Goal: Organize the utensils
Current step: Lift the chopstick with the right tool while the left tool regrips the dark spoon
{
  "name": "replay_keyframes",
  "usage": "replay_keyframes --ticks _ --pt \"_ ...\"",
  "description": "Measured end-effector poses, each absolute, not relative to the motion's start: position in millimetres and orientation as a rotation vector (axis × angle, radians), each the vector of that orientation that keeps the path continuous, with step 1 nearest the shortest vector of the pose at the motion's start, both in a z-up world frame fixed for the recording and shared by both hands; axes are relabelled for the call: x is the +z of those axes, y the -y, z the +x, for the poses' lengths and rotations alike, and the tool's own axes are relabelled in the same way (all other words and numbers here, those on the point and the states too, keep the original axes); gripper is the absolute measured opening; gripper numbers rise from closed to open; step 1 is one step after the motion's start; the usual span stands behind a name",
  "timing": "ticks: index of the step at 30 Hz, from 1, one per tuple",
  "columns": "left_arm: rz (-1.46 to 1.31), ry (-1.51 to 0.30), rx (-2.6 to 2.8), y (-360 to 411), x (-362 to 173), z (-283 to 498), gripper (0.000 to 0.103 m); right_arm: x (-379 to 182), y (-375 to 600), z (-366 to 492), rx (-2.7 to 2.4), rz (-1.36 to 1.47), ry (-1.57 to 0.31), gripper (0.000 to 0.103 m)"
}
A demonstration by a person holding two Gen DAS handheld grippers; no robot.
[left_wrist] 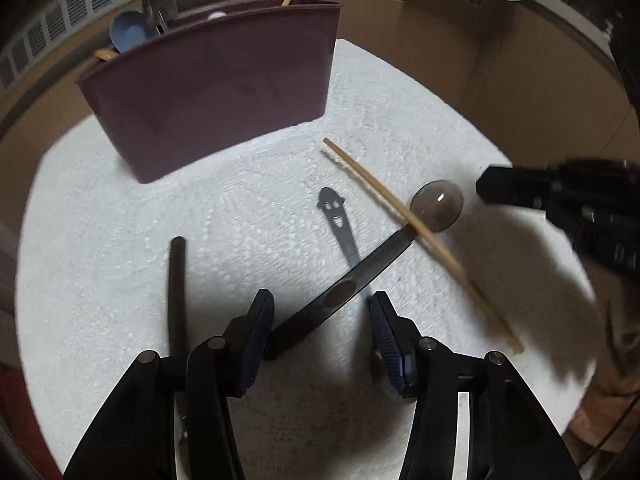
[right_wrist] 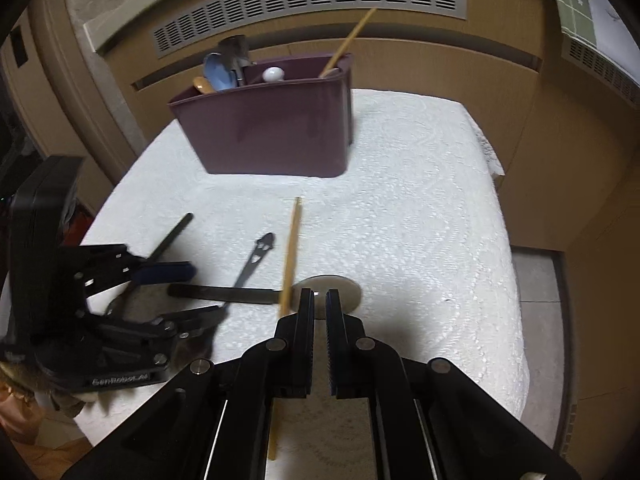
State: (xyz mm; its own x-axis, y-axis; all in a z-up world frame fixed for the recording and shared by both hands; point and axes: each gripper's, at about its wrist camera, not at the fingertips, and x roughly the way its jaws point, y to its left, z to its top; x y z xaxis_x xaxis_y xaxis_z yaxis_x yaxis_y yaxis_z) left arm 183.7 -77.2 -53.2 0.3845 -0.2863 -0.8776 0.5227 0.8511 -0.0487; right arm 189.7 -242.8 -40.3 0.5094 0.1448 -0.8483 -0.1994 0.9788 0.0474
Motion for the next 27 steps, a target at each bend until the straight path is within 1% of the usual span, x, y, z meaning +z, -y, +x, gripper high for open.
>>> replay_keyframes --ticks 1,2,3,4,10,17,18,19,20,22,26,27 --pt "0.260 -1.056 -0.503 75 -52 180 0.041 -41 245 191 0.199 -0.056 -1.017 0.011" --pt "0.262 -1.057 -0.491 72 -52 179 0.032 -43 246 192 0.198 -0.053 -1.019 0.014" --pt "0.257 -1.055 -0.480 65 -53 176 0.031 -44 245 192 0.201 -0.053 -1.021 0.020" --pt "0.249 -1.058 -0.472 58 -54 175 0.030 -45 243 192 0.208 -0.055 -1.022 0.023" --pt "0.190 -1.081 -0.440 17 -53 157 0.030 -53 221 198 0.265 -0.086 -1.043 0.023" --pt "0.152 -1.089 -0.454 4 -50 140 0.031 -82 192 241 0.244 -0.135 -1.063 0.023" --pt "0.147 -1.090 -0.456 2 -50 140 0.031 -86 190 245 0.239 -0.145 -1.063 0.022" --pt "0.145 -1.092 -0.460 3 -49 141 0.031 -85 188 247 0.235 -0.153 -1.047 0.011" --pt "0.145 -1.089 -0.465 4 -47 142 0.032 -84 188 249 0.238 -0.162 -1.061 0.006" --pt "0.149 -1.078 -0.482 10 -43 144 0.034 -79 194 247 0.263 -0.121 -1.074 0.005" --pt "0.173 -1.037 -0.562 36 -30 156 0.044 -54 225 231 0.256 -0.040 -1.040 0.005" --pt "0.188 -1.030 -0.587 45 -28 160 0.044 -49 233 227 0.256 -0.022 -1.037 0.005"
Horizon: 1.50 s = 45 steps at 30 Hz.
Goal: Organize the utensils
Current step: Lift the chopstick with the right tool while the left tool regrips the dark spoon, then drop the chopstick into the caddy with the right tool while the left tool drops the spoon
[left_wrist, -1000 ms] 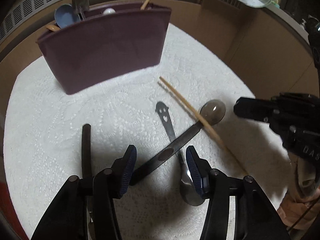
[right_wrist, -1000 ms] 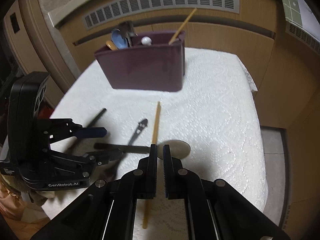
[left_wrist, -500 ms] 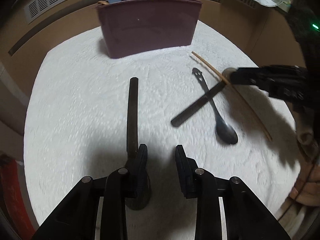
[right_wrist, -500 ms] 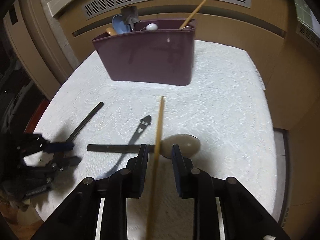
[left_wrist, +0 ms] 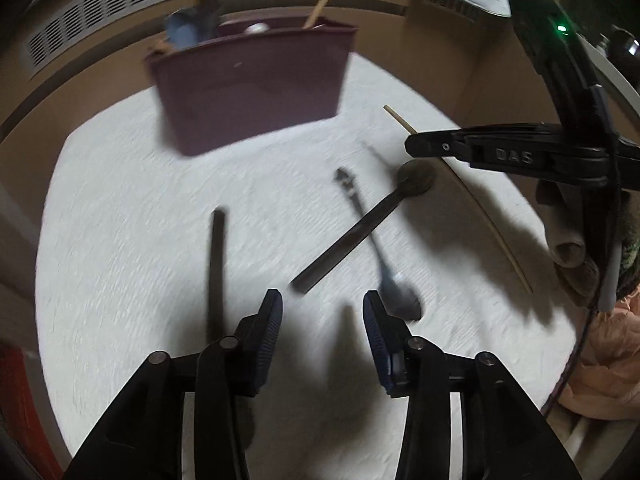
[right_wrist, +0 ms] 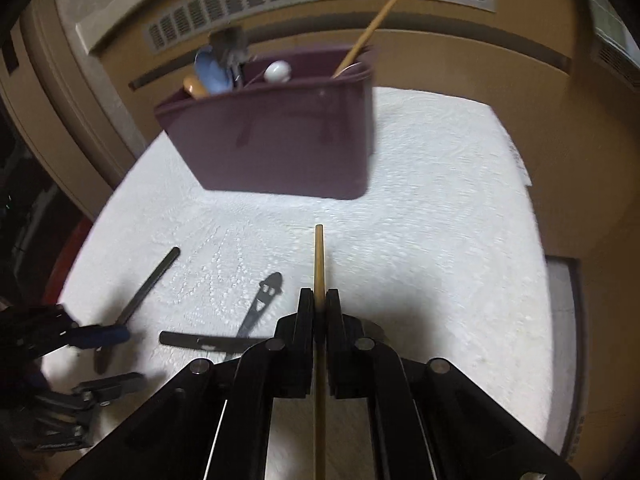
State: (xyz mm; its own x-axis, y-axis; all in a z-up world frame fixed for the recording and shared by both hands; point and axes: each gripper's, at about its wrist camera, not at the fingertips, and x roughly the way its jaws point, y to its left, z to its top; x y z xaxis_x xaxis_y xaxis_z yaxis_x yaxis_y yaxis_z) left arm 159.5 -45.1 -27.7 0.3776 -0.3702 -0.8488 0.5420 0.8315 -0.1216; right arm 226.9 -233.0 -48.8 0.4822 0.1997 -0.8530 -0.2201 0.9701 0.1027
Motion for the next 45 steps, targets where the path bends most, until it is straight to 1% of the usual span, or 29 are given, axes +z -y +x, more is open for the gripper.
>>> replay_keyframes --ticks 7,11,16,17,18,19,24,34,45 --pt "0.378 -1.029 -0.788 127 -25 188 0.044 -25 293 195 0.205 0.077 -0.994 0.005" --pt "0.474 -1.054 -0.771 162 -37 212 0.044 -26 308 186 0.175 0.098 -0.975 0.005" --pt "0.505 -1.104 -0.761 187 -51 229 0.044 -31 322 186 0.159 0.138 -0.977 0.005" --pt "0.496 -1.088 -0.755 189 -51 228 0.043 -32 323 187 0.159 0.143 -0.978 0.005" --pt "0.492 -1.088 -0.747 190 -52 228 0.039 -33 324 187 0.160 0.148 -0.978 0.005" --pt "0.476 -1.086 -0.733 190 -51 228 0.037 -33 323 187 0.163 0.150 -0.978 0.005" --pt "0.424 -1.011 -0.658 171 -39 212 0.037 -26 314 183 0.180 0.143 -0.958 0.005" --pt "0.028 -0.832 -0.562 67 26 176 0.037 6 272 175 0.259 0.081 -0.893 0.005" --pt "-0.063 -0.735 -0.523 31 60 172 0.037 34 230 176 0.303 0.017 -0.838 0.005"
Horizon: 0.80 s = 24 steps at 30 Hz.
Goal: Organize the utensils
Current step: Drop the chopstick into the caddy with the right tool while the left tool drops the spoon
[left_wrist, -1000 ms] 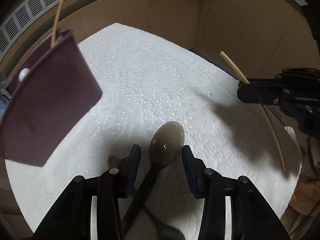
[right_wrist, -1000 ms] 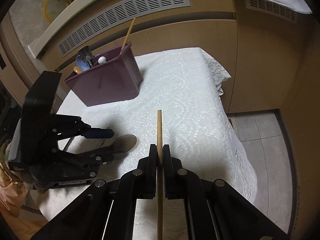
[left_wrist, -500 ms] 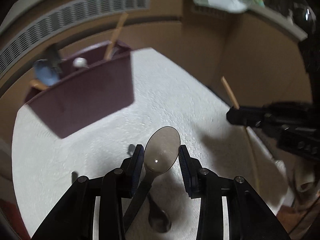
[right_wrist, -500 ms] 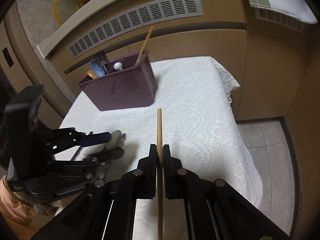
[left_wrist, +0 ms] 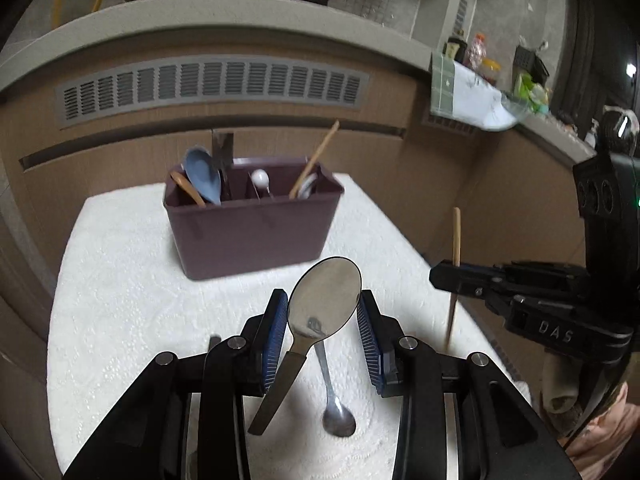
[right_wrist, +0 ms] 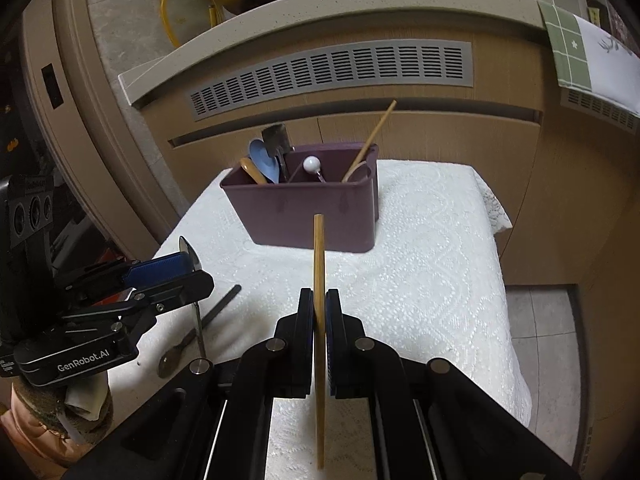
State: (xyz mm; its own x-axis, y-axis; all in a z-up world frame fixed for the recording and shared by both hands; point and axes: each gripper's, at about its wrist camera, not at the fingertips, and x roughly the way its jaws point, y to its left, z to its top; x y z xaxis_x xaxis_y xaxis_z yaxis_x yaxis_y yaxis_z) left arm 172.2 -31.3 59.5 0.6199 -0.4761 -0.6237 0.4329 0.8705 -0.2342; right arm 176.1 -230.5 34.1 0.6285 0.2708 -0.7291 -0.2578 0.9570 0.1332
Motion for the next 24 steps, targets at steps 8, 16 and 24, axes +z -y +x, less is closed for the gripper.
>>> replay_keyframes --ticks 8,16,24 --pt "-0.144 -0.517 -0.527 10 161 214 0.037 131 219 213 0.313 -0.042 -0.625 0.005" --pt "-0.255 -0.421 -0.549 -4 195 283 0.037 191 208 281 0.294 -0.042 -0.503 0.005" --pt "-0.380 -0.506 -0.590 -12 148 343 0.037 157 191 331 0.298 -0.054 -0.567 0.005"
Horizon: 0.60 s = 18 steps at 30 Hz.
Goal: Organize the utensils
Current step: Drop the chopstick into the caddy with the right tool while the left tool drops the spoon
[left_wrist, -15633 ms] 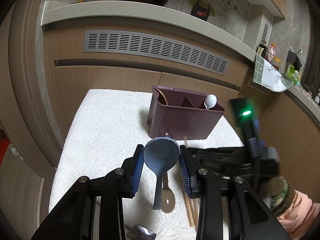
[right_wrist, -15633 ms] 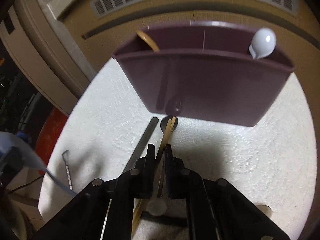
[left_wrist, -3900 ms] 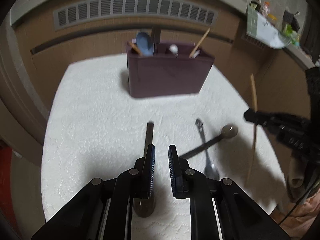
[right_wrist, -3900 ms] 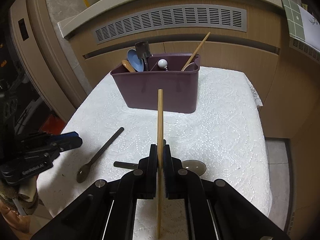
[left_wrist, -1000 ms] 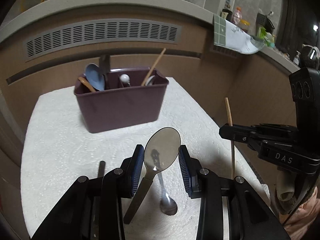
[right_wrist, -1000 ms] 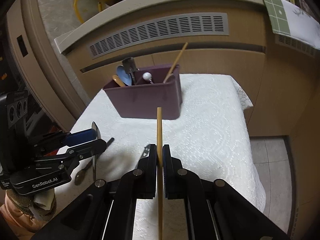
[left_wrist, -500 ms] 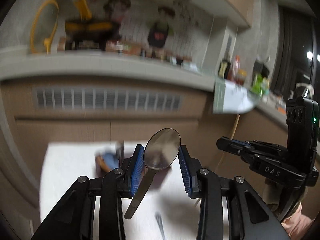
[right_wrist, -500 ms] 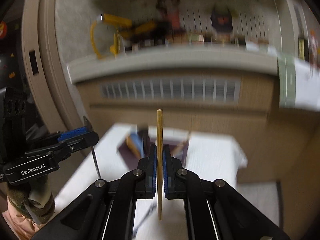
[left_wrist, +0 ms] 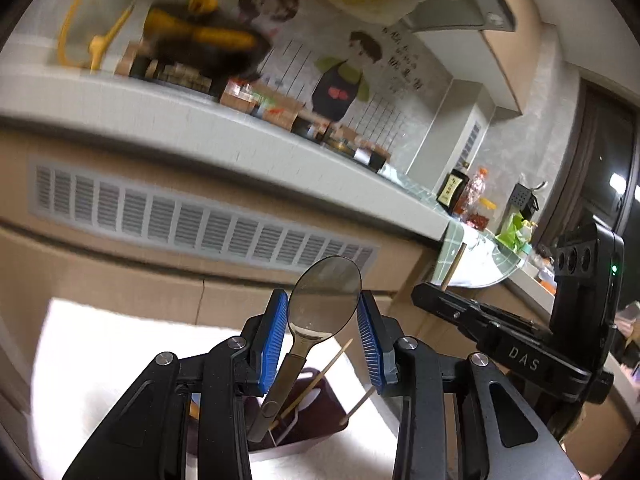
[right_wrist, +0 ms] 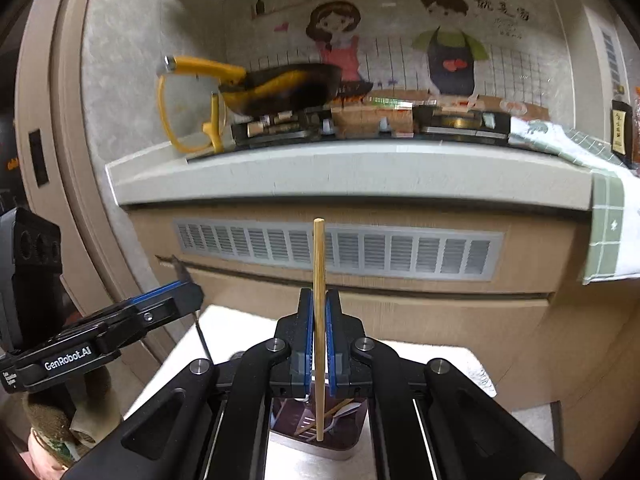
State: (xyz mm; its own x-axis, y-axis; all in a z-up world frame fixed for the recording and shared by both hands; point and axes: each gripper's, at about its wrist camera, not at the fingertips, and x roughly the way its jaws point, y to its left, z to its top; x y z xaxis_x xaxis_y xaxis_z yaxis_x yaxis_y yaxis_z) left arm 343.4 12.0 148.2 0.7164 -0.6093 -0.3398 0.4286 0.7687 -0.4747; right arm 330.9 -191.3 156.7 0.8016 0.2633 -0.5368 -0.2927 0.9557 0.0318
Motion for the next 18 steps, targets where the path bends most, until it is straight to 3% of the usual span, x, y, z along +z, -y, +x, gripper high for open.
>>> replay_keyframes --ticks 14,15,17,18 --pt "-0.389 -0.697 -0.574 2 62 379 0.040 67 185 371 0.293 -0.066 -0.742 0.006" --pt "-0.386 -0.712 -0.578 3 58 378 0.043 59 184 372 0.300 -0.081 -0.768 0.008" --pt "-0.379 -0.722 -0.575 2 55 373 0.048 48 181 371 0.302 -0.115 -0.807 0.027" --pt "-0.367 -0.715 -0.570 2 57 368 0.049 45 180 369 0.290 -0.128 -0.802 0.042"
